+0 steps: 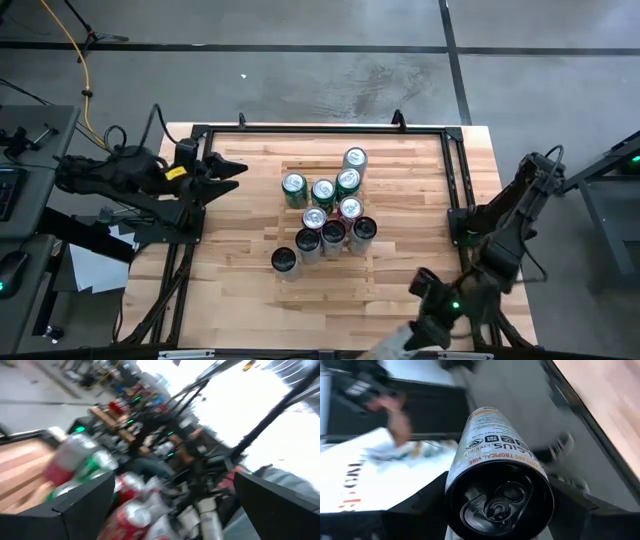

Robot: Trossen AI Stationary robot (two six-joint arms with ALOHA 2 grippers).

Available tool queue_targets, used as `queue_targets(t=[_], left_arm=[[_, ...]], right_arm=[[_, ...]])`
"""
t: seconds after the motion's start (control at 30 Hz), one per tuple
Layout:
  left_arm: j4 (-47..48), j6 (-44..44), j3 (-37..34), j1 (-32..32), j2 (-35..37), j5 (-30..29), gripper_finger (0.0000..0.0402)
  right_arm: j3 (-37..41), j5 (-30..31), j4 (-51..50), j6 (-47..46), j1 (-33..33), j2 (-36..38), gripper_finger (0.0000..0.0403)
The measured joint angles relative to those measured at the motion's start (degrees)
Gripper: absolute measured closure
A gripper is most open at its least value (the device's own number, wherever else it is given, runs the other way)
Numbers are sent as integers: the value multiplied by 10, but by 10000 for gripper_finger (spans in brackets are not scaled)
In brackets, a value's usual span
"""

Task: Place canned beverage on shelf
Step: Put the white yellow soda can on the shelf aligned with the other white yellow soda can

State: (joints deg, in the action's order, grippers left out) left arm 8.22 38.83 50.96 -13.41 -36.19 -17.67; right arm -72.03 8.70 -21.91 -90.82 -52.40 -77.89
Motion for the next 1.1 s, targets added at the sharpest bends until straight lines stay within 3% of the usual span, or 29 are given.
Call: queue_targets(t=[0.17,0.4,0.7,0.83,1.1], left_arm=[[-107,-36,0,-18,-22,12,3],[-197,-99,2,-49,-57,2,3],[-128,-208,99,-78,-128,-47,3],[-53,-257,165,-87,-171,-73,3],[63,-282,267,-92,-247,-76,3]], right_arm=[[-9,4,86,152,61,0,163],[-144,9,14,328,104,-2,163],[-357,139,-263,477,127,-36,163],[-398,148,-280,532,147,-53,163],[-407,127,-269,583,172,-67,163]])
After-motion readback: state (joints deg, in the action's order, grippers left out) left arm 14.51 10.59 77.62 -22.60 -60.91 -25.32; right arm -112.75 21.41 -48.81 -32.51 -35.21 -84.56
